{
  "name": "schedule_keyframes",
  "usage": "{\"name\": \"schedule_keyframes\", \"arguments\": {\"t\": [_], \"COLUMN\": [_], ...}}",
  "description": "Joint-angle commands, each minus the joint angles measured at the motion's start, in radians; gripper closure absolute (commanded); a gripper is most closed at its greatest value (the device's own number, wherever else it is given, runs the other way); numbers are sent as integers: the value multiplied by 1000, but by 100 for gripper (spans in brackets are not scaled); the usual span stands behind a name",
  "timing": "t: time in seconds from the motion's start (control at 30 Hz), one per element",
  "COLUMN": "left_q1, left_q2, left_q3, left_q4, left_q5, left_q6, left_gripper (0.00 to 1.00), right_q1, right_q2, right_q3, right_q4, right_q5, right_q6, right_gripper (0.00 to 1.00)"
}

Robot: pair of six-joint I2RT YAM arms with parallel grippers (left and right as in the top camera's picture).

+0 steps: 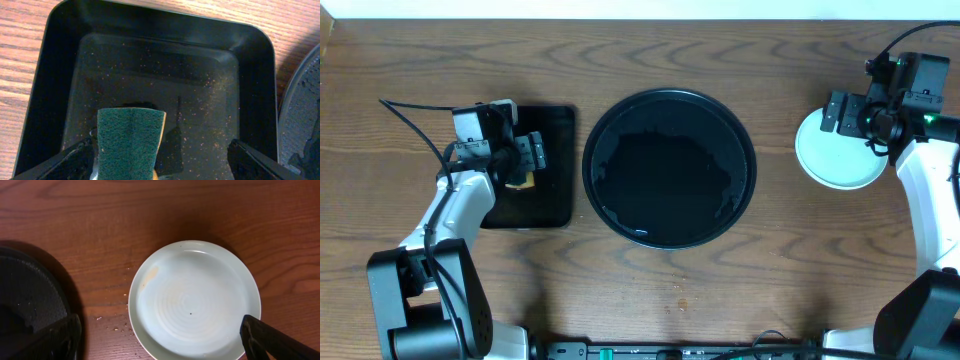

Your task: Clean dirty plates on tray and stack at the side

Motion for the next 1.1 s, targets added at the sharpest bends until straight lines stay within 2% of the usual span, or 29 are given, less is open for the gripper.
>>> {"name": "schedule_keyframes", "arguments": {"t": [0.0, 0.37, 0.5, 0.9, 1.07], "left_q1": [-2, -2, -2, -2, -2], "left_q2": [-22, -22, -22, -22, -22], "left_q3": [-8, -8, -8, -8, -8], "left_q4": [1, 1, 1, 1, 1], "left_q5": [-5, -5, -5, -5, -5], "left_q6": [6, 6, 6, 6, 6], "left_gripper": [15, 14, 14, 14, 14], "right_q1": [8, 8, 6, 21, 109], "right_q2": [1, -2, -80, -681, -945], "right_q3": [10, 9, 8, 8, 6], "right_q4": [-2, -6, -13, -60, -68], "right_q5": [-7, -4, -3, 2, 129], "right_q6": [3, 3, 3, 2, -10], "right_gripper": [1, 1, 1, 1, 1]}}
